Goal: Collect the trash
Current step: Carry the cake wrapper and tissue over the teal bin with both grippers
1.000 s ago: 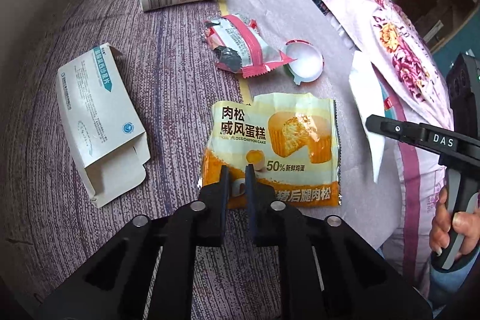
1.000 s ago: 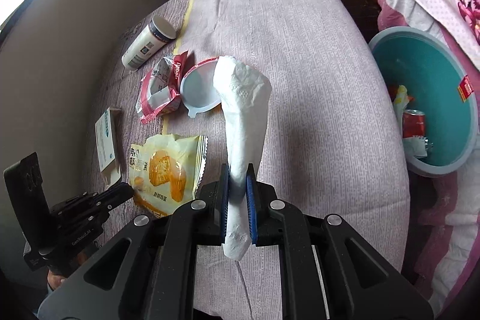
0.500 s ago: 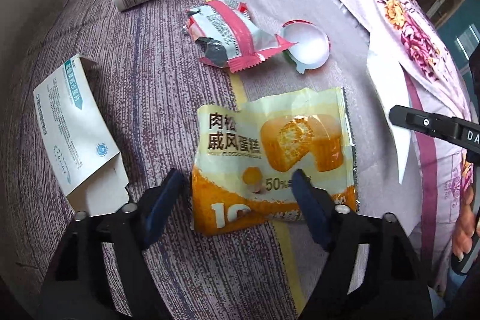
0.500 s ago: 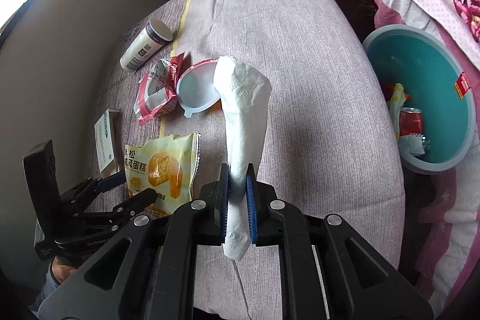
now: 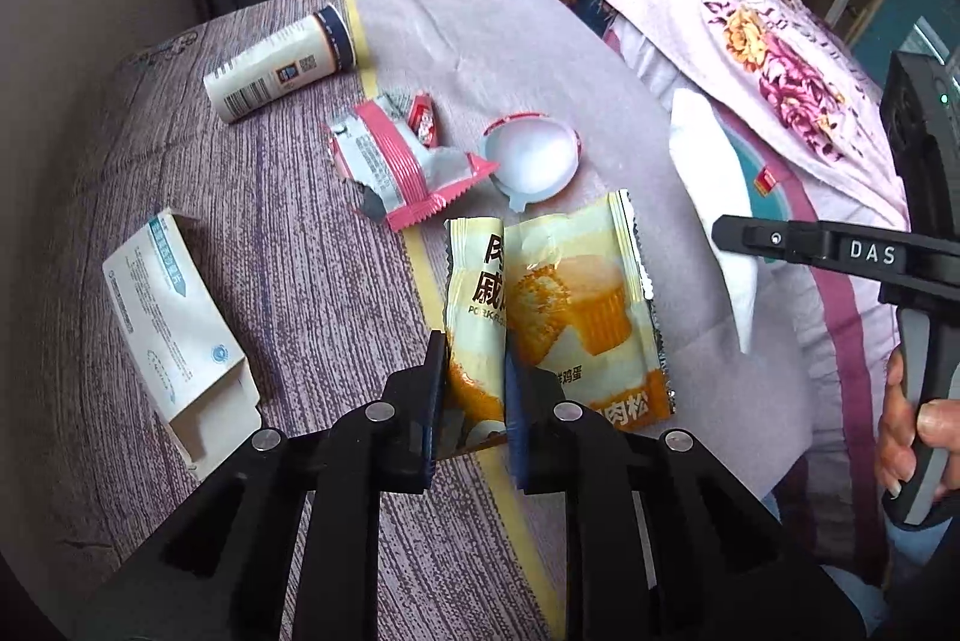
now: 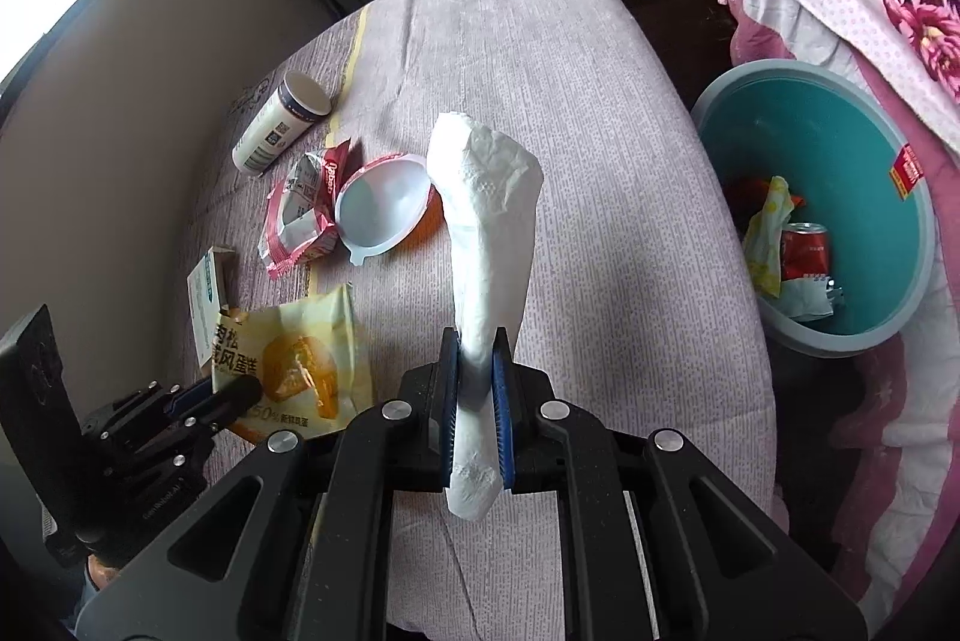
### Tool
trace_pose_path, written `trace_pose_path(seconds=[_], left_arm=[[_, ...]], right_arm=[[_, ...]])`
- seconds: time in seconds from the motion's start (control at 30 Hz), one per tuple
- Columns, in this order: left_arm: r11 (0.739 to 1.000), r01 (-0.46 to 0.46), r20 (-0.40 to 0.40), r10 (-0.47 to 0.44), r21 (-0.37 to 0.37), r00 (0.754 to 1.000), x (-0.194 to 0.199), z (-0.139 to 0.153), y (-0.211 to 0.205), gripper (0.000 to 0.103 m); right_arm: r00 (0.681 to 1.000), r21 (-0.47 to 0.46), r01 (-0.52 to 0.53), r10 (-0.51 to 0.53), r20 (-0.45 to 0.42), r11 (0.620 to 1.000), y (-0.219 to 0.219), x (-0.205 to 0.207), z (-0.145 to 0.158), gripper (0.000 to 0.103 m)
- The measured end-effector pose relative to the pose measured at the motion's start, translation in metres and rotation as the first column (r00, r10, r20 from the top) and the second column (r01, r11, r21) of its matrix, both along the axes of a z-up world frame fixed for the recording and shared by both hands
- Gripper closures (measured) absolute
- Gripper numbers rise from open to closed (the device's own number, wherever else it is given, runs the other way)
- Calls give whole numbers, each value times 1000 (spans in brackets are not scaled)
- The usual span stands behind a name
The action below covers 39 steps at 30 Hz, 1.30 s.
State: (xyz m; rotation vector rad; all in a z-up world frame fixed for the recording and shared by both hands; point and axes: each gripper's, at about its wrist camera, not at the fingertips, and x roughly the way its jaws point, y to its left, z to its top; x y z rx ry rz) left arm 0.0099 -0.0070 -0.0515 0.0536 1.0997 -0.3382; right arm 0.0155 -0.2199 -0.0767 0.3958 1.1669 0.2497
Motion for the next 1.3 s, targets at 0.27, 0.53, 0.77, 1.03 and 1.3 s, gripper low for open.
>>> trace_pose_path(seconds=[0.27,0.53,0.77,1.03,1.3], left_arm=[[999,39,48,-38,-14,998,20,25,-38,85],[993,119,76,-118,-17,990,48,38,-101,85],[986,164,63,-164,-10,985,80,29,-161,84],[973,231,23,-232,16,973,98,3,-224,84],[959,281,-14,-281,36,960,106,-21,-260,84]], right_arm=[[995,-18,78,-76,70,997,-38,6,23,93],[975,-24,192,-188,116,981,-97,13,39,92],[947,-23,298,-293,129,954,-155,14,39,92],[925,-26,372,-369,90,928,-206,14,20,92],[922,-27,385,-383,58,923,-225,18,3,92]])
